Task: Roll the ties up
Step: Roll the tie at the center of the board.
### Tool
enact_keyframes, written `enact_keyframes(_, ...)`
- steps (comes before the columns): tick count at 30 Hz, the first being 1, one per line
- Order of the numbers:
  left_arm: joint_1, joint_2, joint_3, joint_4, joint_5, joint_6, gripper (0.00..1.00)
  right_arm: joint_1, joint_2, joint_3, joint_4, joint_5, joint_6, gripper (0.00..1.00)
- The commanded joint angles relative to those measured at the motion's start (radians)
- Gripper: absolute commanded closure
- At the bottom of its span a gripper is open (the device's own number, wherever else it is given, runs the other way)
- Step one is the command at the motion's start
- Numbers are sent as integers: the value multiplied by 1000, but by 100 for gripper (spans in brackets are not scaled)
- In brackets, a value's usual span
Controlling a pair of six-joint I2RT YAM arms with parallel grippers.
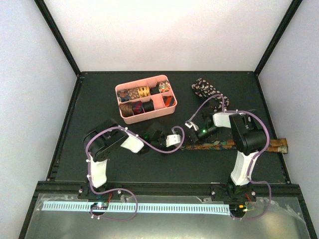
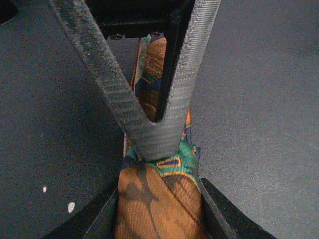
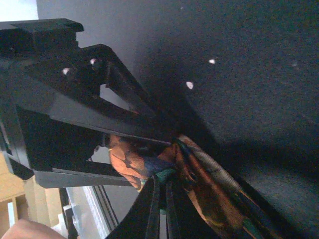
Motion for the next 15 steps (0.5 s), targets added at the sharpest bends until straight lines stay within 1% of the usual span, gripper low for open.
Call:
enact_keyframes(1, 15, -7, -25, -128, -9, 3, 63, -11, 6, 29, -36, 95, -17, 98)
enact_keyframes(6, 38, -3, -29, -104, 6, -27, 61, -11, 34, 44, -59, 127, 0, 98)
enact_keyframes(10, 85, -20, -75, 5, 95, -95, 57, 11, 50, 39, -48, 137, 16, 98)
enact_keyframes(15, 110, -74, -140, 131, 112, -128, 49, 61, 93, 8, 46, 137, 59, 98)
